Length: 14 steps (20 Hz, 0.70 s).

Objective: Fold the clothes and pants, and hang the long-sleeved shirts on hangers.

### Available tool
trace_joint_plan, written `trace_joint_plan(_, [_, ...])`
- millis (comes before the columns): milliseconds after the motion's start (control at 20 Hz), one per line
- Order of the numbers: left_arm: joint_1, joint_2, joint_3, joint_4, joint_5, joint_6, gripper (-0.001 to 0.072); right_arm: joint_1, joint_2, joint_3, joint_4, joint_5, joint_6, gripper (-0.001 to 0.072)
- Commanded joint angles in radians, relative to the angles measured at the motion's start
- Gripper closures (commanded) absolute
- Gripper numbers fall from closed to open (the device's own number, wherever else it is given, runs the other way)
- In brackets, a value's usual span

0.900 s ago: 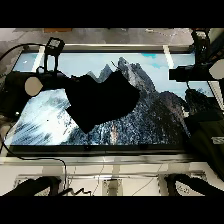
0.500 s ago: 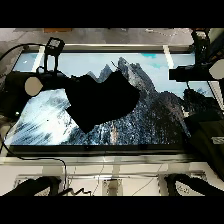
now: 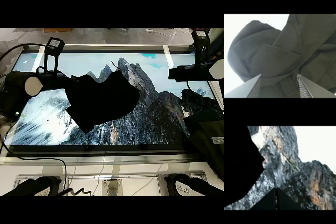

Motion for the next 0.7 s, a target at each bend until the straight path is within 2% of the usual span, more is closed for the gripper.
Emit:
trace_joint_plan(0, [0.000, 0.001, 0.000, -0.008, 0.000, -0.001, 0.0223, 0.001, -0.008, 0.000, 0.161, -0.045, -0.016, 0.0687])
trace_joint_plan(100, [0.000, 0.001, 0.000, -0.033, 0.001, -0.001, 0.0223, 0.032, -0.036, 0.000, 0.299, 0.033, -0.134, 0.0687])
trace_joint_plan(200, [0.000, 0.001, 0.000, -0.076, 0.016, 0.000, 0.0224, 0.138, -0.080, -0.024, 0.317, 0.144, -0.265, 0.0687])
trace_joint_plan(300, [0.000, 0.002, 0.000, -0.021, 0.029, 0.001, 0.0224, 0.276, -0.126, -0.083, 0.300, 0.126, -0.353, 0.0687])
trace_joint_plan(450, [0.035, 0.003, 0.000, 0.189, -0.039, 0.000, 0.0224, 0.471, -0.217, -0.137, 0.247, 0.025, -0.446, 0.0687])
trace_joint_plan(500, [0.061, 0.003, 0.000, 0.227, -0.078, 0.000, 0.0224, 0.533, -0.256, -0.137, 0.226, -0.024, -0.461, 0.0665])
trace_joint_plan(650, [0.195, 0.003, -0.002, 0.262, -0.164, -0.002, 0.0224, 0.683, -0.351, -0.137, 0.173, -0.201, -0.554, 0.0447])
